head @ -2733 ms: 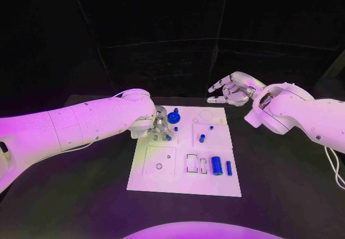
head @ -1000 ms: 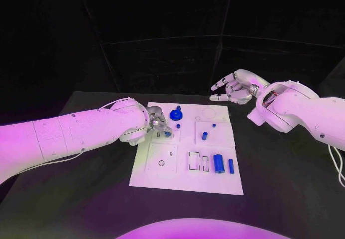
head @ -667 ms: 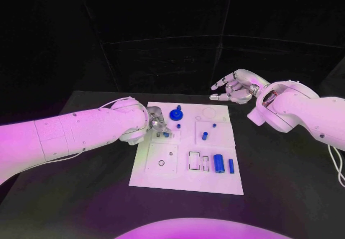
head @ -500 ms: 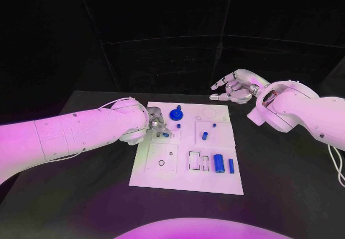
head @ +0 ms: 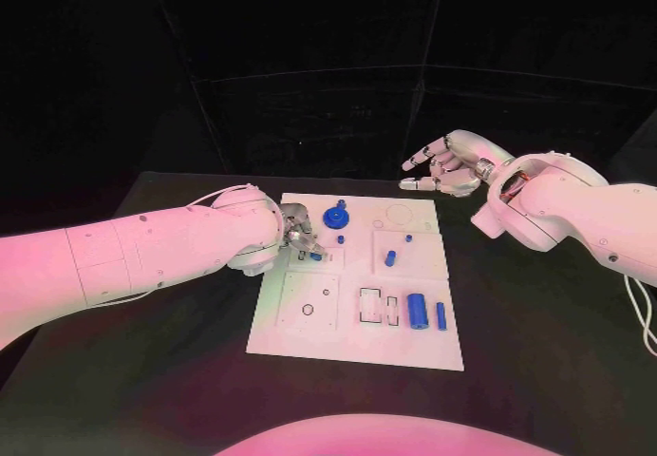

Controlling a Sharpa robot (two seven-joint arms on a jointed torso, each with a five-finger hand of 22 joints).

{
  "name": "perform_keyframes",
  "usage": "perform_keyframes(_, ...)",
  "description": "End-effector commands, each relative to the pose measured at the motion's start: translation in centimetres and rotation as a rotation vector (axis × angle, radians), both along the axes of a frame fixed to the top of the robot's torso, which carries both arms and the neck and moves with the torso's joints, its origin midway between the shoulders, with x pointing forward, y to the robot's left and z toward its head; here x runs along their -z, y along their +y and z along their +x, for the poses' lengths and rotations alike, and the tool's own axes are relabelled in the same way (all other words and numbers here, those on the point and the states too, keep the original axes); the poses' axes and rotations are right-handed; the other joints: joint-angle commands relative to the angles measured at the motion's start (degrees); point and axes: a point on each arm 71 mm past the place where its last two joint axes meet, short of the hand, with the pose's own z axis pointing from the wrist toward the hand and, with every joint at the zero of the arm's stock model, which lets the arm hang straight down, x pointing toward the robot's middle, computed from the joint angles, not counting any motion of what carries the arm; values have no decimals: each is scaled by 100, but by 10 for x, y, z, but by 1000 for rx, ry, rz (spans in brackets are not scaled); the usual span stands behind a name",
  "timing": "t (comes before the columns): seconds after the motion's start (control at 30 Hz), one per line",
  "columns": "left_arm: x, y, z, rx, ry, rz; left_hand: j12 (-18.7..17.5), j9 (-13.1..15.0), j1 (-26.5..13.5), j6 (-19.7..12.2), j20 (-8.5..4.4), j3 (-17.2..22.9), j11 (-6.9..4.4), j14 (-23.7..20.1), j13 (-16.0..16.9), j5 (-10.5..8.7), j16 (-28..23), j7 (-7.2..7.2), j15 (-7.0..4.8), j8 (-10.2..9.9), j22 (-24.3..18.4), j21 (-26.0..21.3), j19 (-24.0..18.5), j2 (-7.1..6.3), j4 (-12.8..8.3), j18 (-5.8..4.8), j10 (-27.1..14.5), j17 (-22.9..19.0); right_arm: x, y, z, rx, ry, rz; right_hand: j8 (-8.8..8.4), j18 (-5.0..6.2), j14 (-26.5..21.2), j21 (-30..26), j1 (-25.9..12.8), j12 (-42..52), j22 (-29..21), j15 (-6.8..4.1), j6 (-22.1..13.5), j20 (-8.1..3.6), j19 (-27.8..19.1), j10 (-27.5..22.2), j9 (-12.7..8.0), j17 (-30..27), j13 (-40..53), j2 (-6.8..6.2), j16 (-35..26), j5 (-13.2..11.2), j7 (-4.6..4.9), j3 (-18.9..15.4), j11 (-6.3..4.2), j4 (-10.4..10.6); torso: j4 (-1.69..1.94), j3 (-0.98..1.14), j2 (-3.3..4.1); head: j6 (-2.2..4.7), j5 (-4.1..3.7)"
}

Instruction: Assemble the parts on the task board

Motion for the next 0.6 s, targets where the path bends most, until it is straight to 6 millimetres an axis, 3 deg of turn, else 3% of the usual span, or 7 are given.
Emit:
perform_keyframes(0.03, 4, -2, -3, 22, 37, 35, 0, 7, 21, 12, -3, 937, -8, 606, 7, 22, 18, -27, -10, 27, 11, 26, 149, 11, -897, -77, 33, 1509, -2, 2, 0, -12, -7, 0, 35, 10, 407, -38, 19, -17, -7, -47, -32, -8, -46, -19, -8, 700, -4, 64, -17, 23, 2, -34, -24, 1, -1, 0, 0, -4, -3)
perform_keyframes(0.23, 5, -4, -2, 28, 47, 47, 66, 33, -143, 58, -4, 906, -18, 606, 67, 6, 18, -51, -12, 64, 61, 61, 163, -8, -791, -87, 89, 1509, -2, 2, 0, -12, -6, 0, 35, 10, 407, -38, 19, -17, -7, -47, -32, -8, -46, -19, -8, 700, -4, 64, -17, 23, 2, -34, -24, 1, -3, 3, 2, -3, -11)
perform_keyframes(0.4, 7, -5, 0, 30, 64, 69, 117, 42, -562, 150, -16, 658, -42, 606, 114, -17, 18, -89, -29, 88, 110, 93, 176, 36, -427, -95, 122, 1509, -1, 2, 0, -12, -3, -1, 35, 10, 407, -39, 19, -18, -7, -47, -32, -8, -46, -20, -8, 699, -5, 65, -18, 23, 2, -35, -24, 1, -8, 6, 1, -9, -11)
perform_keyframes(0.6, 7, -8, 3, 33, 70, 80, 171, 42, -836, 211, -33, 334, -57, 606, 166, -31, 18, -107, -46, 88, 174, 138, 194, 41, -190, -107, 143, 1509, -1, 3, 1, -14, 3, -4, 36, 11, 406, -40, 18, -24, -10, -47, -33, -8, -47, -25, -8, 696, -12, 68, -20, 24, 2, -37, -24, 2, -2, 4, 3, -12, -25)
